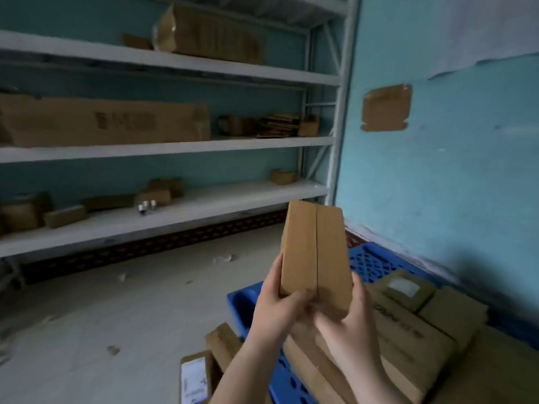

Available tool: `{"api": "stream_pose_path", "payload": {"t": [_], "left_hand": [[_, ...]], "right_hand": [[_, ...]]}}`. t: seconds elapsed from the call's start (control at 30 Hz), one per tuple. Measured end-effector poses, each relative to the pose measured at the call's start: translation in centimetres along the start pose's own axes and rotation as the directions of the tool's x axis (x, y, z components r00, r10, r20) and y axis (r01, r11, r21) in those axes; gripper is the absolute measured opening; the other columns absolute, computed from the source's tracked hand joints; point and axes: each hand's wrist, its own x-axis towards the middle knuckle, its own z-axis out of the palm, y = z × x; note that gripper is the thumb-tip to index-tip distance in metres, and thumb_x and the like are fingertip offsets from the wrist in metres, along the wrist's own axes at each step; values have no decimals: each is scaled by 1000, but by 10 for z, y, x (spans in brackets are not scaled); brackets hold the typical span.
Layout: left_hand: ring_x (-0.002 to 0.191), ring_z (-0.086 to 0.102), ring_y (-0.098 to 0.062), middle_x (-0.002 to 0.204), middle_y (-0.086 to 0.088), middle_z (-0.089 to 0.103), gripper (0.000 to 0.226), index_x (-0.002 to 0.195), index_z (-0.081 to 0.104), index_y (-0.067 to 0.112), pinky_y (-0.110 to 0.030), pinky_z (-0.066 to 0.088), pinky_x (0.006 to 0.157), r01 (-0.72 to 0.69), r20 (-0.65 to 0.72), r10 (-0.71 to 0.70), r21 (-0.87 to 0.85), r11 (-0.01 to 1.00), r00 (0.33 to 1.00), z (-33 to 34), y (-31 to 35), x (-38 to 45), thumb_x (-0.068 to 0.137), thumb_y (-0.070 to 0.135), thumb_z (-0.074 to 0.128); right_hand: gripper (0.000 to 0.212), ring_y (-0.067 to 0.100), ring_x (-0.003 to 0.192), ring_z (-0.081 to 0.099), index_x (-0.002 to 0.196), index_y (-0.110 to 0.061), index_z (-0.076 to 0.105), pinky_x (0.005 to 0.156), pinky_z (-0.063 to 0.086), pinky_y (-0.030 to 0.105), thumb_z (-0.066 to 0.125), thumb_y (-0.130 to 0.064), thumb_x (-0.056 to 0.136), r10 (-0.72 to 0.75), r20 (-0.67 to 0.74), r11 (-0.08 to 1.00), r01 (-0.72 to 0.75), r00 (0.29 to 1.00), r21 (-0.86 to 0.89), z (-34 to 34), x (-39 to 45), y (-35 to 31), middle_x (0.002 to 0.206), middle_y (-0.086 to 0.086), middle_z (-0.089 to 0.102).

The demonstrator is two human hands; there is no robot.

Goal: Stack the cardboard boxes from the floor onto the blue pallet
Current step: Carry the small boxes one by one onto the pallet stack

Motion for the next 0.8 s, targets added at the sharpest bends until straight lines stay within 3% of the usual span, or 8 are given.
{"api": "stream_pose_path", "payload": {"t": [0.1,0.2,0.3,0.4,0.47,0.53,0.67,0.8], "left_hand": [[93,63,-10,102,17,63,52,103,44,62,-15,51,58,-5,103,3,23,1000,995,49,11,13,83,18,61],[85,60,-3,99,21,61,47,114,42,56,-12,49,50,26,184,-37,61,998,982,100,25,25,85,23,60],[85,59,-2,98,21,60,49,119,41,52,-18,52,55,27,295,-55,97,995,954,157,36,41,84,26,62],[88,57,-4,100,18,61,47,125,46,44,-26,48,61,29,395,-74,120,992,916,210,33,49,84,25,60],[92,56,-6,103,17,60,46,125,45,43,-30,49,67,49,454,-99,122,991,885,241,16,53,85,26,60],[92,56,-7,102,17,60,41,120,45,43,-30,49,70,83,495,-135,125,989,859,269,-6,56,85,27,60],[87,58,-11,96,11,59,18,95,49,34,-30,51,70,128,545,-200,168,977,814,323,-55,72,85,27,61],[90,59,-15,101,6,61,19,94,52,32,-39,56,75,150,578,-244,205,967,779,364,-99,91,82,27,66]], "right_hand": [[98,16,118,51,144,-36,19,93,47,37,74,-44,64,29,-102,997,-21,994,81,-45,17,2,137,-6,48],[90,16,121,50,144,-36,22,100,44,42,72,-43,68,86,-195,983,-51,977,178,-89,32,2,139,-7,47],[64,14,111,57,136,-31,39,94,47,38,67,-32,78,133,-376,965,-33,917,261,-137,51,7,126,-5,58],[44,5,96,60,123,-31,49,77,46,25,63,-23,82,141,-512,966,-4,847,260,-182,65,20,107,-13,63],[43,0,91,59,122,-30,50,71,44,21,64,-22,82,147,-569,971,-8,809,239,-206,69,41,101,-17,63],[46,10,98,60,126,-29,48,78,46,29,64,-24,82,152,-616,978,-28,773,205,-224,72,68,109,-10,63],[52,9,95,56,132,-27,43,78,42,29,62,-28,83,186,-681,981,-89,708,175,-253,85,125,115,-7,57],[54,10,96,54,131,-31,39,80,42,33,61,-37,82,258,-692,965,-210,675,156,-278,99,173,116,-7,54]]}}
